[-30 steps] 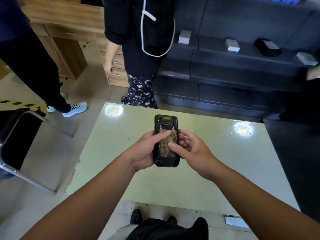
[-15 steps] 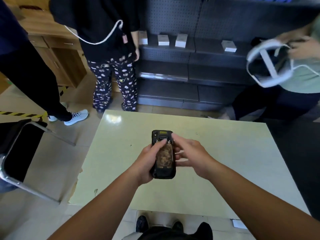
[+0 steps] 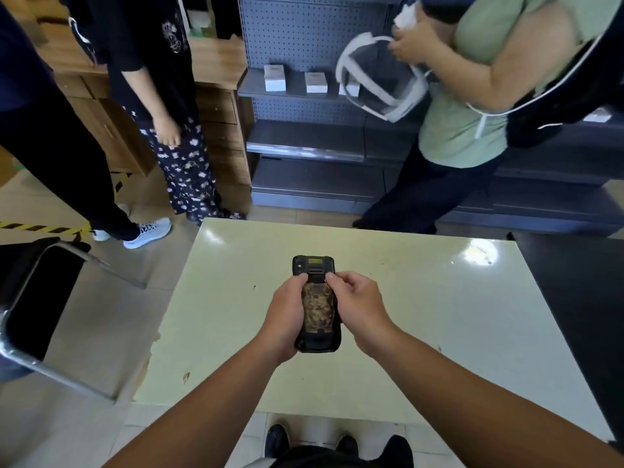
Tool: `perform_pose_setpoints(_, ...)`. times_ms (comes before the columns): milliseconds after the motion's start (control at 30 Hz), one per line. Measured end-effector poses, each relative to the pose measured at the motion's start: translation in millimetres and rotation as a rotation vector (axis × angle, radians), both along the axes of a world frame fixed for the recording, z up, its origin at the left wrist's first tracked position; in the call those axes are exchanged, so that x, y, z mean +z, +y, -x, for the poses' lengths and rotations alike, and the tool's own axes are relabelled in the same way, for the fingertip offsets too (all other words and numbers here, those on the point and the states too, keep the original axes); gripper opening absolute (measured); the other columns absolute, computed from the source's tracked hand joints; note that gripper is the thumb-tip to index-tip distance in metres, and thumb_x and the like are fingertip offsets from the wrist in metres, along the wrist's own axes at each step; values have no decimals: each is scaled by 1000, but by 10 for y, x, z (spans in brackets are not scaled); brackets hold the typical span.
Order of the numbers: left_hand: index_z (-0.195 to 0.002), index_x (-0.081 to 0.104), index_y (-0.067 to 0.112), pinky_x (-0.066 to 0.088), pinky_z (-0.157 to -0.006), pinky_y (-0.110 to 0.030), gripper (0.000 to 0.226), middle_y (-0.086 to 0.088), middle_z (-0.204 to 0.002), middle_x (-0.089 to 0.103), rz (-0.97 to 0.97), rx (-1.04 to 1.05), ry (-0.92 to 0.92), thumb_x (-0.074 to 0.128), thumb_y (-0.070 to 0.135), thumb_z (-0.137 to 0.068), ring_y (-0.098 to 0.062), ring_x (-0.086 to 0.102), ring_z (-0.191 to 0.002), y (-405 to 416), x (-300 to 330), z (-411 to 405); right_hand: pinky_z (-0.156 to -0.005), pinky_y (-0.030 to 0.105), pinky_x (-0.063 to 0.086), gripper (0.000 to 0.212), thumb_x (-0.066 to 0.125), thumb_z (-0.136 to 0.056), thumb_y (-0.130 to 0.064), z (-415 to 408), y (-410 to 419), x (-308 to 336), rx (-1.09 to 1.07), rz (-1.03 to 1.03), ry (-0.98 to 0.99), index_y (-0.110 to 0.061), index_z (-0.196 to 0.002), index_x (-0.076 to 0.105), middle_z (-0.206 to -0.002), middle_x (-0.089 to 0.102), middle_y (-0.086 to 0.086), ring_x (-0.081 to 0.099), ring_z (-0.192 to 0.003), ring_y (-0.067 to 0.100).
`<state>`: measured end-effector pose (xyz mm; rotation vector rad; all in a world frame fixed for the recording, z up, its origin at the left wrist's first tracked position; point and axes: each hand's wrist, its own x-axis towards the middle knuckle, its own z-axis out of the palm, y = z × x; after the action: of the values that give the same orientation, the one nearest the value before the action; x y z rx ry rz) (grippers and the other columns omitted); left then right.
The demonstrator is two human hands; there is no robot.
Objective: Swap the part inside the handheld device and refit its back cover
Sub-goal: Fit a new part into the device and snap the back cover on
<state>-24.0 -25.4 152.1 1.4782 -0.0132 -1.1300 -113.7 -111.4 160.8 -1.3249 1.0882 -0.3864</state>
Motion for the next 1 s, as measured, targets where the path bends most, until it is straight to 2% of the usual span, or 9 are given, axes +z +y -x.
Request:
perform_pose_setpoints(67,-114,69,13,58,-78,-47,45,-25,-114,74,-15,17,-41,46,43,-90,-43,73,-104,-22,23,23,-57,22,54,21,59,-100,-27,-17,29,-4,-13,26,12,-16,-90,74,-70,76,-12,70,-62,0)
perform_pose_setpoints(133,-112,68,10,57,-75,-46,49,-22,-104,72,-7,18,-46,46,42,-82,-39,73,-93,-34,29,36,-57,23,54,22,56,-100,-26,-38,67,-5,-35,49,28,-17,-89,73,-66,73,-17,68,-59,-2)
perform_pose_setpoints(200,-112,67,6,55,-71,-43,49,-15,-95,68,-7,6,-30,44,39,-83,-31,68,-83,-36,34,44,-56,24,55,23,53,-98,-25,-57,106,8,-75,77,56,-20,-86,72,-64,71,-17,66,-58,0)
perform_pose_setpoints(333,-109,67,4,55,-72,-43,48,-12,-89,70,1,-4,22,42,37,-85,-30,68,-80,-30,18,83,-67,39,61,26,46,-94,-27,-109,186,31,-171,79,94,-18,-83,67,-74,68,-2,67,-70,18)
perform_pose_setpoints(533,-100,74,12,54,-69,-38,46,-9,-84,71,50,-10,87,42,39,-82,-30,68,-78,36,-49,160,-73,47,60,27,42,-94,-24,-83,247,9,-191,89,110,-15,-79,63,-75,63,2,63,-71,22)
perform_pose_setpoints(800,-86,74,17,54,-64,-35,41,-9,-78,70,64,-24,84,46,43,-72,-28,68,-71,39,-34,136,-56,29,51,25,45,-91,-23,-51,260,21,-248,-4,46,-16,-80,66,-73,65,-2,63,-66,17)
perform_pose_setpoints(1000,-73,79,22,57,-57,-31,43,-5,-73,75,66,-16,110,42,41,-84,-24,72,-63,16,-60,143,-53,28,54,26,45,-93,-24,-18,253,25,-276,-72,8,-16,-87,69,-80,69,0,66,-70,17)
